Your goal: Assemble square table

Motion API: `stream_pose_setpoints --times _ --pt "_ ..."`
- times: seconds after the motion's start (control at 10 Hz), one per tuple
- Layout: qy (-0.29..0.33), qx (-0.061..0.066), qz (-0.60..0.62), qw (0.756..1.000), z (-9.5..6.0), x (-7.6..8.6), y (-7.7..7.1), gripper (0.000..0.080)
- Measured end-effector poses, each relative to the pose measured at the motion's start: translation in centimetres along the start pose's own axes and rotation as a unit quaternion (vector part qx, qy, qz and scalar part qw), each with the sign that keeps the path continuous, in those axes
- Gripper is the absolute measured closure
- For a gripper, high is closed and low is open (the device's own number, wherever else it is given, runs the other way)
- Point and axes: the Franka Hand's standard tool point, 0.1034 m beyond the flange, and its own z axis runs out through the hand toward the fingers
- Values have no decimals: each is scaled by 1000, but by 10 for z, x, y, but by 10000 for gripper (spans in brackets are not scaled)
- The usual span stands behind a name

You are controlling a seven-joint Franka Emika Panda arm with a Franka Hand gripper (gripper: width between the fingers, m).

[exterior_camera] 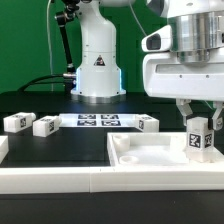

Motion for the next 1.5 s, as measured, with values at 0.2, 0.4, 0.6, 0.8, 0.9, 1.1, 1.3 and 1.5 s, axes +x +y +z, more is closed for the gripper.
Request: stream_pose_setpoints --times 0.2,0.4,0.6,0.8,0.9,1.1,1.3,1.5 --pt "-1 1 41 999 0 -1 -1 509" --pt "-3 3 95 995 0 -2 -1 509" --pt "-3 3 88 996 1 -2 -2 509" --pt "-8 -5 54 999 1 -4 0 325" --pt "-9 -6 24 1000 0 -4 -2 188" --pt "-10 -6 -63 998 2 -5 -2 158" --pt "-10 -4 -135 991 3 -7 -2 151" --pt "-10 -3 -205 979 3 -6 -1 150"
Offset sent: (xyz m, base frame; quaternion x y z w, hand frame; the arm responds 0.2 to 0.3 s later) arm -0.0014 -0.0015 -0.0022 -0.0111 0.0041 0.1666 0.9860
